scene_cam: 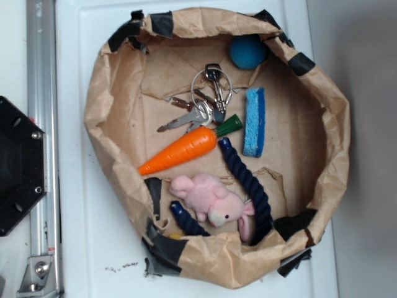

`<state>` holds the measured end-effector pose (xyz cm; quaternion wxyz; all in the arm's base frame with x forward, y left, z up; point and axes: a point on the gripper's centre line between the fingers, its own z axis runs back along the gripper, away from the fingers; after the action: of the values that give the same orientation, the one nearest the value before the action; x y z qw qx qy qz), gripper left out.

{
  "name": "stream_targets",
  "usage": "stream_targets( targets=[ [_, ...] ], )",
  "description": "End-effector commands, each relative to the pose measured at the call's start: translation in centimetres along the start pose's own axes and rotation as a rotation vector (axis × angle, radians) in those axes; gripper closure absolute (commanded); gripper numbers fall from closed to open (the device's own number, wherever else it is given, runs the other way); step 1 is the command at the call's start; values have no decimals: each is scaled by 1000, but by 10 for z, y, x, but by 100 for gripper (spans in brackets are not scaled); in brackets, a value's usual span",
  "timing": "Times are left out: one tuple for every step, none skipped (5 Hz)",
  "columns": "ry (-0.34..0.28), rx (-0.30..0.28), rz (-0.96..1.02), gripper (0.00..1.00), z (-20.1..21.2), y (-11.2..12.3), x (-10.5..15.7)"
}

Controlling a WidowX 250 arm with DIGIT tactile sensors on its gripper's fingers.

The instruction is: Grab the blue sponge.

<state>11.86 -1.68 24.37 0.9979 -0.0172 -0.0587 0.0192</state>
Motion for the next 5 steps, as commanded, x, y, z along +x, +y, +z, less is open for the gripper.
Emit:
stream_targets(
  targets=[
    [0, 0, 0, 0, 0, 0, 0],
    [96, -20, 234, 0, -40, 19, 46],
    [150, -28, 353, 0, -70, 27, 89],
    [85, -29, 555, 0, -95, 31, 134],
    [-88, 5, 742, 0, -108, 39, 137]
  ],
)
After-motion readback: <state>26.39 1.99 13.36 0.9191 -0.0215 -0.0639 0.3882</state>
